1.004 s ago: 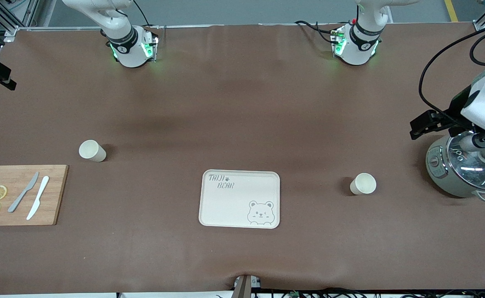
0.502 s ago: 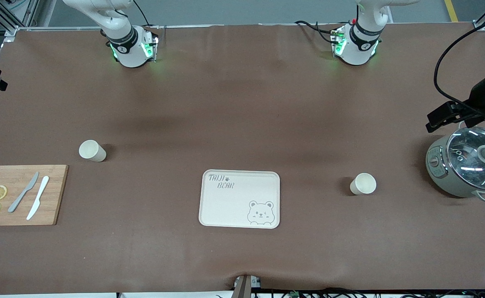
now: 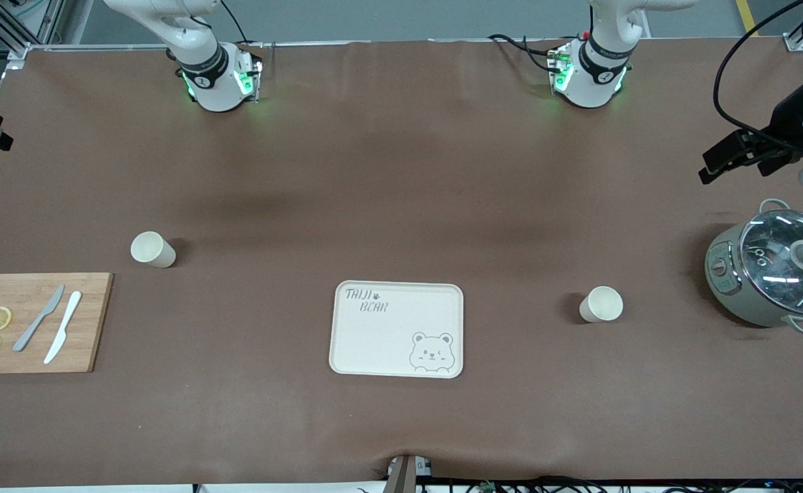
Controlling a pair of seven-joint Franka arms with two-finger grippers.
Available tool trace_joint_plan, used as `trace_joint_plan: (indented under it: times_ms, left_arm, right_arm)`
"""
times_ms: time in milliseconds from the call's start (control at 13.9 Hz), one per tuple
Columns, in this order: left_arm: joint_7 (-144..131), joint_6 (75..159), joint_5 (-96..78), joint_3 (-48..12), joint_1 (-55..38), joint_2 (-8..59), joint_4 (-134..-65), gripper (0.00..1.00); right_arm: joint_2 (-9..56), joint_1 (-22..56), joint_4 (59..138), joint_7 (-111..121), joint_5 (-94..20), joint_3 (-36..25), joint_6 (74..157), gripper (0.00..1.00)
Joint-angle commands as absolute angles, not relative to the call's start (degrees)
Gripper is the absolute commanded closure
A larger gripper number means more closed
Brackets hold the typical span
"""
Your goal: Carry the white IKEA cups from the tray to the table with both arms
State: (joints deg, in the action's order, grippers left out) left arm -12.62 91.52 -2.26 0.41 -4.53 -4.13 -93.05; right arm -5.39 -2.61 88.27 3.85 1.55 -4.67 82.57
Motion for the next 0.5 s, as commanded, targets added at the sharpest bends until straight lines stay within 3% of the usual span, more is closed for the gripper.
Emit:
trace_joint_plan:
  times_ms: [0, 430]
  left_arm:
    - [-12.5, 93.3, -3.2, 1.0, -5.7, -6.0, -95.3, 0.00]
    - [-12.7, 93.1, 1.5, -1.7, -6.0, -2.9, -91.0, 0.00]
  right_arm:
    - [-4.8, -2.7, 86.9, 3.2, 1.9, -4.0, 82.3, 0.00]
    - [-4.8, -3.0, 87.1, 3.2, 1.9, -4.0, 82.2, 0.00]
